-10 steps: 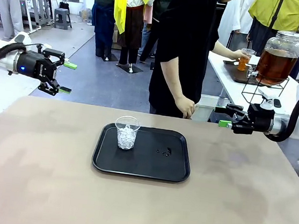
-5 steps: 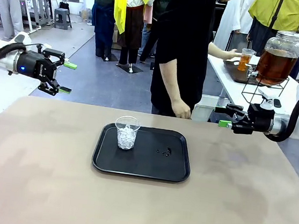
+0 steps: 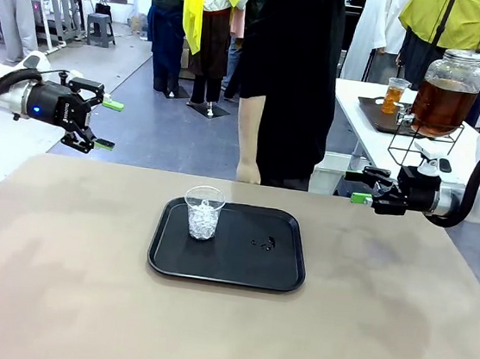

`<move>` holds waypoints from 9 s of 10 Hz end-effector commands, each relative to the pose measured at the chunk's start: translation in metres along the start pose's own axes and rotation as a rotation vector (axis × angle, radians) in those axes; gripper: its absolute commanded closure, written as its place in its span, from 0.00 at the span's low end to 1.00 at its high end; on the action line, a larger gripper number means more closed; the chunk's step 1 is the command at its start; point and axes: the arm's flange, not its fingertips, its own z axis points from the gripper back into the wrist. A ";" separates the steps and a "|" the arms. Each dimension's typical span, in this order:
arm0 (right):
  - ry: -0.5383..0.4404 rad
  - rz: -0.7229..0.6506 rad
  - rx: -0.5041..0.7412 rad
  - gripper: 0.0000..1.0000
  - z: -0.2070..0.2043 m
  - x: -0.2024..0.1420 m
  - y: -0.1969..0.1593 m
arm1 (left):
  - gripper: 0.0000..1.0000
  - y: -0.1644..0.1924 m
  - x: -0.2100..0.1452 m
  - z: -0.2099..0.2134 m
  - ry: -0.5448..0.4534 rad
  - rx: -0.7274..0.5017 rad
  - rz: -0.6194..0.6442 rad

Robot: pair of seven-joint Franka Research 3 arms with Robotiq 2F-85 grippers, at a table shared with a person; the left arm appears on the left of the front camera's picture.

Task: Pour the drink into the iced cup.
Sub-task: Pick up the iced cup indicated by the human and present it to them.

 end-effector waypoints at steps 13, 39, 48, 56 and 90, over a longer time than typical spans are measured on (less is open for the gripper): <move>0.001 0.003 0.004 0.00 -0.002 0.003 -0.001 | 0.00 -0.001 -0.001 0.000 -0.002 0.002 0.000; 0.001 0.003 0.004 0.00 -0.002 0.003 -0.001 | 0.00 -0.001 -0.001 0.000 -0.002 0.002 0.000; 0.001 0.003 0.004 0.00 -0.002 0.003 -0.001 | 0.00 -0.007 -0.001 -0.011 0.092 0.025 -0.629; 0.001 0.003 0.004 0.00 -0.002 0.003 -0.001 | 0.00 0.008 0.007 -0.014 0.144 -0.070 -1.004; 0.001 0.003 0.004 0.00 -0.002 0.003 -0.001 | 0.00 0.115 -0.014 -0.134 0.023 -0.004 -1.532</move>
